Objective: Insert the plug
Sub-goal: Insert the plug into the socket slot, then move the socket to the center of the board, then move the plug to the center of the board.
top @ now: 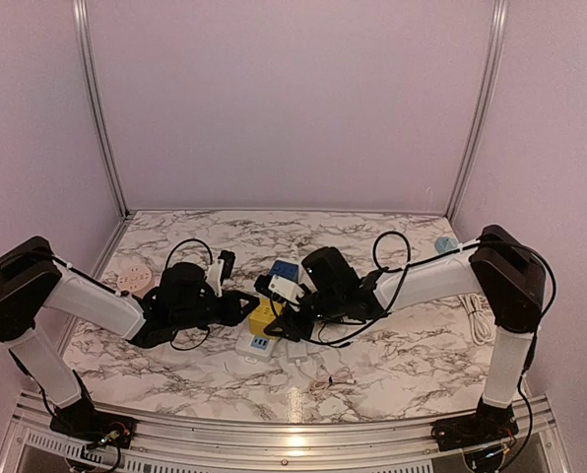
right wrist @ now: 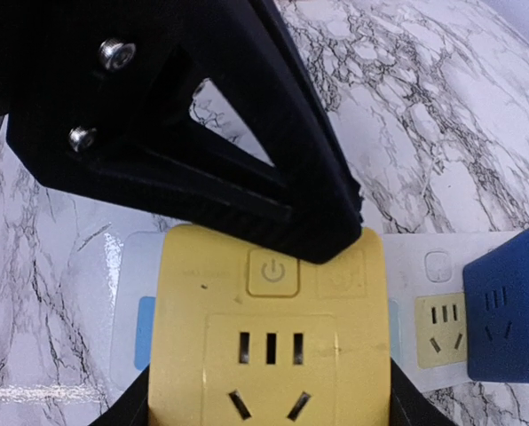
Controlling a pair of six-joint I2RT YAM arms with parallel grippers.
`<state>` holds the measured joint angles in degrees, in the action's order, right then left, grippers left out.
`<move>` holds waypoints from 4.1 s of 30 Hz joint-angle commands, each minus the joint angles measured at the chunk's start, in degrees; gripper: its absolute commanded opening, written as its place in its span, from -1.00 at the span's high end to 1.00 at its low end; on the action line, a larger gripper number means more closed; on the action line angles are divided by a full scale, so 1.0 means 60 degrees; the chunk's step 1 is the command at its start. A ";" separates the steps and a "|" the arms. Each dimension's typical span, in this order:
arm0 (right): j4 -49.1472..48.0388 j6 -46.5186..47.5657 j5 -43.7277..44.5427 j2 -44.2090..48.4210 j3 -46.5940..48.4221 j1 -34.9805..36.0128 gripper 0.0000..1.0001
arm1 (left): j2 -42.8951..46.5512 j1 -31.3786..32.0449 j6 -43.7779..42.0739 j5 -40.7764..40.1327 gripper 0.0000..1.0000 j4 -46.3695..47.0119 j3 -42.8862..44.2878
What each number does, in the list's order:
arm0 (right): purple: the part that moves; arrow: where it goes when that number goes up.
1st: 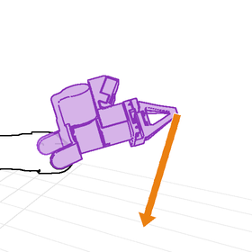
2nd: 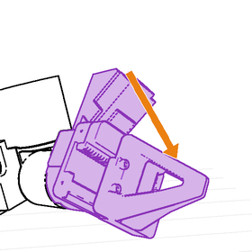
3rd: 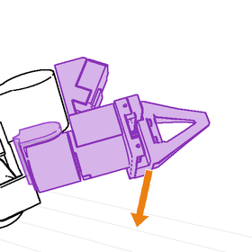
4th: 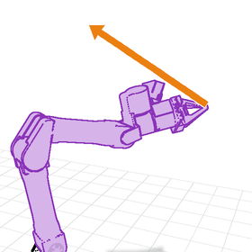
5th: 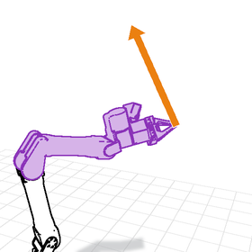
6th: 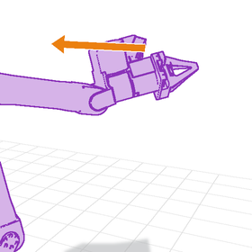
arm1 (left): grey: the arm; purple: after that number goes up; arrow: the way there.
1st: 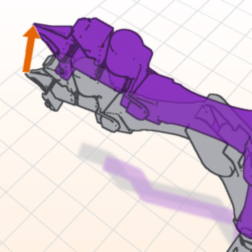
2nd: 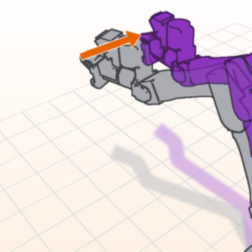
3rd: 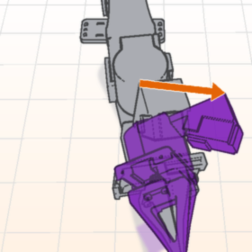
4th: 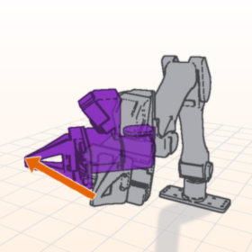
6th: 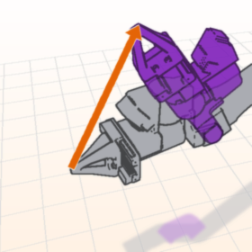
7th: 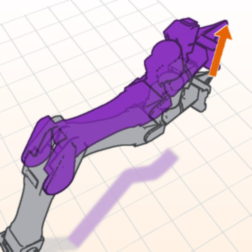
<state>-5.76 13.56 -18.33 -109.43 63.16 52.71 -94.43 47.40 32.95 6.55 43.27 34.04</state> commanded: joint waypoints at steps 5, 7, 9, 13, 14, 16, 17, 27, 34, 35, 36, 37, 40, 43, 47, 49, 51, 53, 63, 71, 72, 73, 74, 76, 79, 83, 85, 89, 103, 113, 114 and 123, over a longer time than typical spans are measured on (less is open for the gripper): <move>0.0820 -0.0024 0.0091 0.0378 0.0485 -0.0067 -0.50 | 0.0395 0.0436 -0.0174 0.0623 0.54 -0.0570 0.0210; 0.0849 -0.0047 0.0018 0.0491 0.0552 -0.0095 -0.71 | 0.0547 0.0437 -0.0174 0.0527 0.36 -0.0571 0.0165; 0.0868 -0.0109 -0.0069 0.0632 0.0591 -0.0142 -0.97 | 0.0757 0.0438 -0.0174 0.0359 0.12 -0.0575 0.0069; 0.0872 -0.0357 -0.0350 0.1258 0.0482 -0.0263 -0.97 | 0.1406 0.0428 -0.0135 -0.0043 -0.26 -0.0542 -0.0309; 0.0879 -0.0431 -0.0357 0.1449 0.0412 -0.0298 -0.97 | 0.1617 0.0414 -0.0103 -0.0167 -0.33 -0.0533 -0.0436; 0.0911 -0.0598 -0.0274 0.1891 0.0209 -0.0341 -0.97 | 0.2069 0.0417 -0.0009 -0.0372 -0.47 -0.0582 -0.0687; 0.0928 -0.0681 -0.0152 0.2115 0.0066 -0.0372 -0.97 | 0.2324 0.0413 0.0031 -0.0424 -0.59 -0.0680 -0.0804; 0.1296 -0.1594 0.1270 0.4275 -0.1660 -0.0762 -0.97 | 0.3642 0.1231 -0.0140 -0.1508 -0.98 -0.2855 -0.1739; 0.1694 -0.1616 0.1776 0.5452 -0.2062 -0.0760 -0.97 | 0.2569 0.2320 -0.0072 -0.3253 -0.98 -0.4765 -0.0875; 0.1733 -0.1616 0.1847 0.5582 -0.2089 -0.0765 -0.97 | 0.2229 0.2445 -0.0084 -0.3421 -0.98 -0.4884 -0.0637; 0.1767 -0.1616 0.1920 0.5690 -0.2116 -0.0767 -0.97 | 0.1894 0.2536 -0.0055 -0.3558 -0.98 -0.4988 -0.0424; 0.1811 -0.1616 0.1959 0.5778 -0.2125 -0.0764 -0.97 | 0.1544 0.2612 -0.0020 -0.3635 -0.98 -0.5036 -0.0189; 0.1942 -0.1616 0.2069 0.6030 -0.2189 -0.0759 -0.97 | 0.0705 0.2757 0.0091 -0.3575 -0.98 -0.4789 0.0327; 0.2088 -0.1594 0.2260 0.6230 -0.2271 -0.0770 -0.97 | -0.0011 0.2874 0.0264 -0.3431 -0.98 -0.4659 0.0737; 0.2186 -0.1572 0.2386 0.6489 -0.2359 -0.0766 -0.97 | -0.0575 0.3040 0.0409 -0.3396 -0.98 -0.4607 0.1081; 0.2212 -0.1583 0.2395 0.6599 -0.2379 -0.0770 -0.97 | -0.0791 0.3053 0.0500 -0.3437 -0.98 -0.4746 0.1249; 0.2194 -0.1586 0.2408 0.6688 -0.2393 -0.0758 -0.97 | -0.1033 0.3057 0.0640 -0.3574 -0.98 -0.4905 0.1463; 0.2195 -0.1572 0.2431 0.6748 -0.2382 -0.0768 -0.97 | -0.1292 0.3047 0.0745 -0.3740 -0.90 -0.5052 0.1699; 0.2257 -0.1553 0.2607 0.7345 -0.2591 -0.0759 -0.97 | -0.2634 0.2886 0.0593 -0.4206 0.12 -0.6568 0.3561; 0.2410 -0.1994 0.3583 0.7562 -0.3027 -0.0779 -0.97 | -0.3209 0.2460 0.0370 -0.3478 0.12 -0.6313 0.4596; 0.2392 -0.2137 0.3794 0.7530 -0.3125 -0.0795 -0.97 | -0.3366 0.2457 0.0309 -0.3283 0.11 -0.6171 0.4773; 0.2362 -0.2207 0.3894 0.7486 -0.3192 -0.0841 -0.97 | -0.3572 0.2457 0.0273 -0.3137 0.11 -0.6120 0.4983; 0.2315 -0.2402 0.3928 0.7418 -0.3257 -0.0988 -0.97 | -0.3868 0.2443 0.0266 -0.2973 0.12 -0.6089 0.5218; 0.2241 -0.2713 0.3898 0.7217 -0.3366 -0.1351 -0.97 | -0.4312 0.2435 0.0252 -0.2691 0.12 -0.6018 0.5665; 0.1989 -0.3169 0.3484 0.6689 -0.3477 -0.2348 -0.97 | -0.4900 0.2312 0.0289 -0.2409 0.13 -0.6035 0.6266; 0.1343 -0.3548 0.2223 0.5587 -0.3362 -0.3638 -0.93 | -0.5135 0.1834 0.0508 -0.1838 0.14 -0.5592 0.6327; 0.1351 -0.3592 0.2025 0.4622 -0.2949 -0.4000 -0.87 | -0.5040 0.1642 0.0532 -0.1647 0.14 -0.5478 0.6296; 0.1763 -0.3564 0.2054 0.2987 -0.1941 -0.4231 -0.67 | -0.4864 0.1607 0.0218 -0.1794 0.02 -0.5735 0.6478; 0.1729 -0.3515 0.1020 0.2004 -0.2578 -0.4229 -0.16 | -0.3660 0.1593 0.0097 -0.1497 -0.31 -0.5050 0.5496; 0.1915 -0.3966 0.0513 0.3109 -0.3971 -0.3666 -0.01 | -0.2168 0.1598 0.0233 -0.1723 -0.35 -0.4508 0.4148; 0.1964 -0.4048 0.0594 0.3271 -0.4078 -0.3516 0.00 | -0.2007 0.1601 0.0243 -0.1780 -0.35 -0.4489 0.4023; 0.2507 -0.5164 0.0755 0.4635 -0.4740 -0.1834 0.29 | -0.0956 0.1597 0.0120 -0.2316 -0.37 -0.4627 0.3414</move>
<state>6.20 -13.37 -14.04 -85.38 35.33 37.87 -102.83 57.30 34.26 -5.26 15.05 55.61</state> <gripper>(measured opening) 0.361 0.682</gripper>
